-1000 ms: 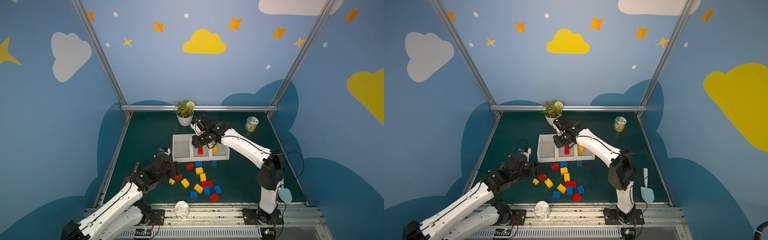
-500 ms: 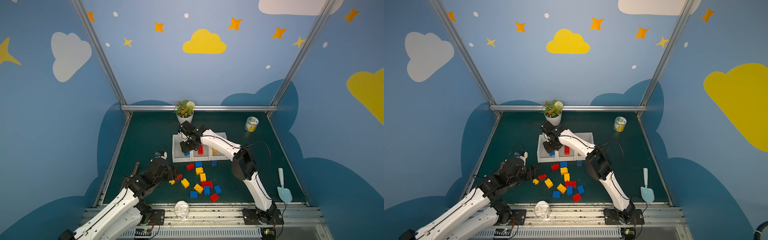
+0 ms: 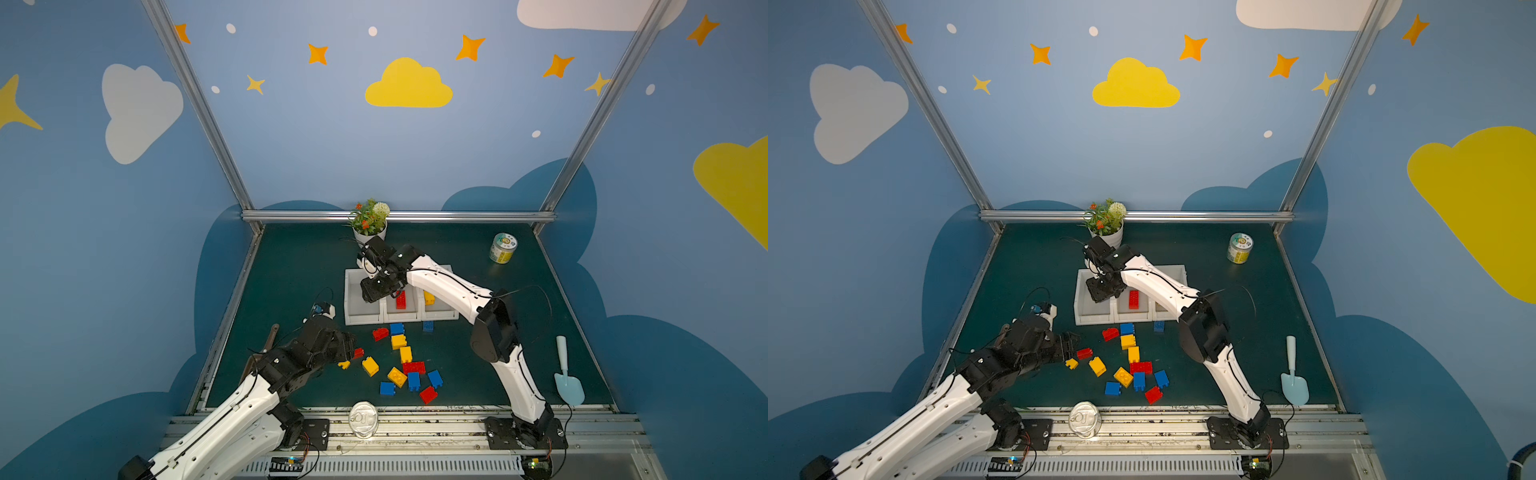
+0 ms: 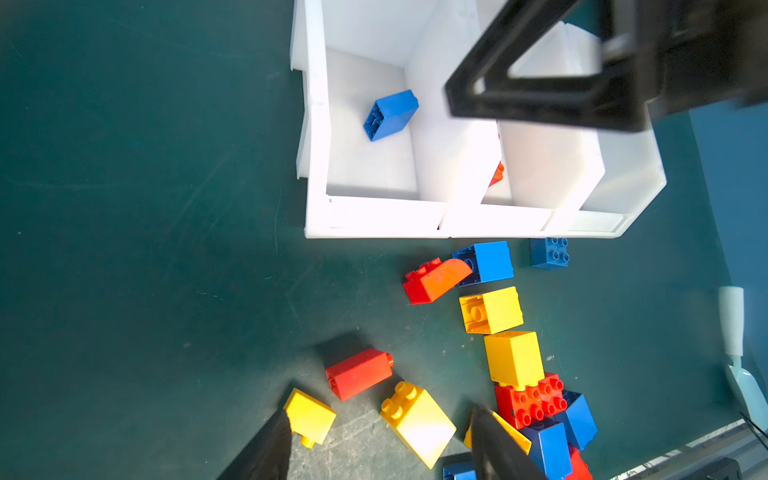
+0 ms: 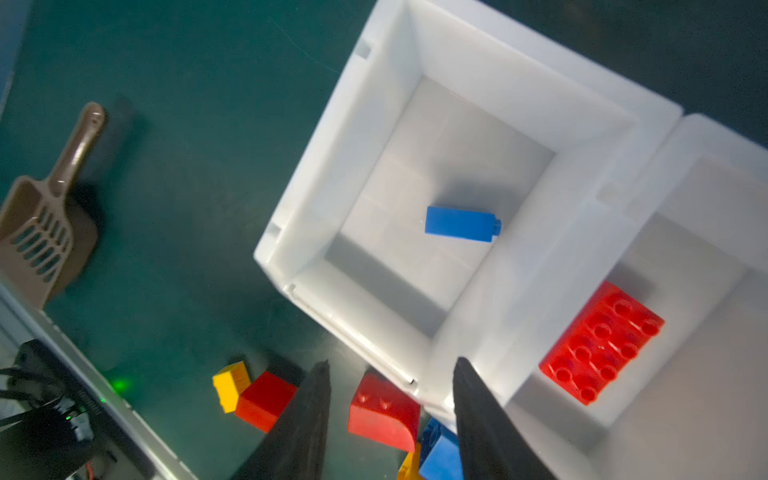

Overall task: Sort the legos into containers by color
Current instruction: 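Carry the blue brick to the nearest-end bin compartment and release it, then lower the left gripper onto a red brick while the right gripper returns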

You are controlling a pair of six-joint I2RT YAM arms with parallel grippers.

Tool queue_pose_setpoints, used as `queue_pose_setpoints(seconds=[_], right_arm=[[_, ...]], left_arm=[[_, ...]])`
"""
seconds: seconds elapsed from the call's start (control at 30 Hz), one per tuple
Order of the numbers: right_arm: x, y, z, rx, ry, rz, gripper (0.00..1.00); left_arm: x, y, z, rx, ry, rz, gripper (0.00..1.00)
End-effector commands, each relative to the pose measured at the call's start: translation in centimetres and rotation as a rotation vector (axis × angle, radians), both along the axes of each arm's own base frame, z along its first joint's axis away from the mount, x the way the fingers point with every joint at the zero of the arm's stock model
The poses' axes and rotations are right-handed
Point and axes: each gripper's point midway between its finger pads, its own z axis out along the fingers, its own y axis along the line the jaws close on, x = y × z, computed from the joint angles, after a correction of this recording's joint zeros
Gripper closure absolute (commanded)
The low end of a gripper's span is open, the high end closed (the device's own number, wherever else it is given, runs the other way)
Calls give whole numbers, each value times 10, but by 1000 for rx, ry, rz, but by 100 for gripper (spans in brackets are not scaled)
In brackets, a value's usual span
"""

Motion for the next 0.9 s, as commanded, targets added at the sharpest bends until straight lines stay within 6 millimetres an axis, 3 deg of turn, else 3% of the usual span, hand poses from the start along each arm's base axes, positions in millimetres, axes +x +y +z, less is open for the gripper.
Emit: queue_pose_setpoints(seconds=[0.0, 0.33, 0.57, 0.87], right_arm=[[-11, -12, 48, 86, -58, -17, 51], [-50, -76, 53, 91, -71, -120, 51], [-83, -130, 27, 63, -24, -241, 51], [-95, -167, 18, 65, -19, -344, 51]], left_arm=[[-8, 3, -12, 11, 43, -6, 31], [-18, -4, -45, 10, 154, -27, 31], [-12, -16, -59, 19, 220, -44, 30], [-3, -31, -73, 70, 309, -82, 30]])
